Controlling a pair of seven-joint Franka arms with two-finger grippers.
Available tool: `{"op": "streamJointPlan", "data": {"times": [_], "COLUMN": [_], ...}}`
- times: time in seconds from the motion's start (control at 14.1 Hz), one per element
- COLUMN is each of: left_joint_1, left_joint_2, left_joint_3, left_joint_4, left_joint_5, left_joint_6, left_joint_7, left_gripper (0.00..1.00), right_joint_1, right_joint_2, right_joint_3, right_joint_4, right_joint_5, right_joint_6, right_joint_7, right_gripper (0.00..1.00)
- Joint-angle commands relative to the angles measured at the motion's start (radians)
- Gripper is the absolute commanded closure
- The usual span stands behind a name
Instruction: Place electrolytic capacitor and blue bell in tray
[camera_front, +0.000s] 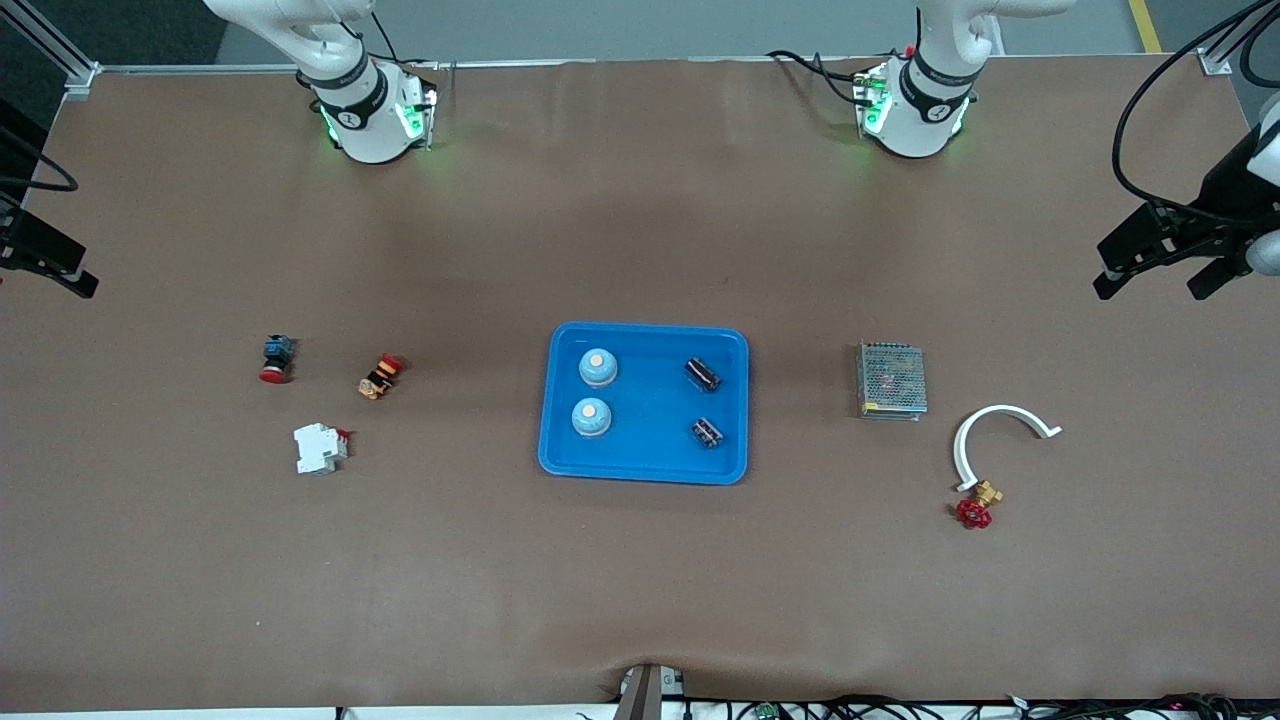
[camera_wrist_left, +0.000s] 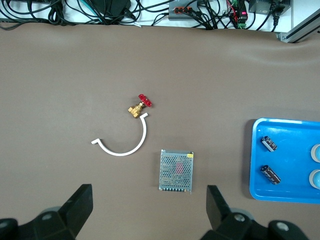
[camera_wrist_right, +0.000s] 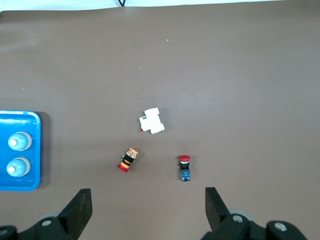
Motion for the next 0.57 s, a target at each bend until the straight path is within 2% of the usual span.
{"op": "streamJointPlan", "data": {"times": [0.0, 0.5], "left_joint_1": [0.017, 0.000], "left_joint_2": [0.005, 0.008], "left_joint_3": [-0.013, -0.022], "left_joint_4": [0.021, 0.022], "left_joint_5": [-0.002, 0.011], "left_joint_6": [-0.022, -0.039], "left_joint_7": [0.022, 0.008], "left_gripper": [0.00, 0.00], "right_joint_1": [0.018, 0.018], "right_joint_2": [-0.038, -0.040], "right_joint_3": [0.002, 0.002], "right_joint_4": [-0.031, -0.031], "right_joint_5": [-0.003, -0.003], "right_joint_6": [0.016, 0.016], "right_joint_7": [0.018, 0.020], "right_gripper": [0.00, 0.00]}}
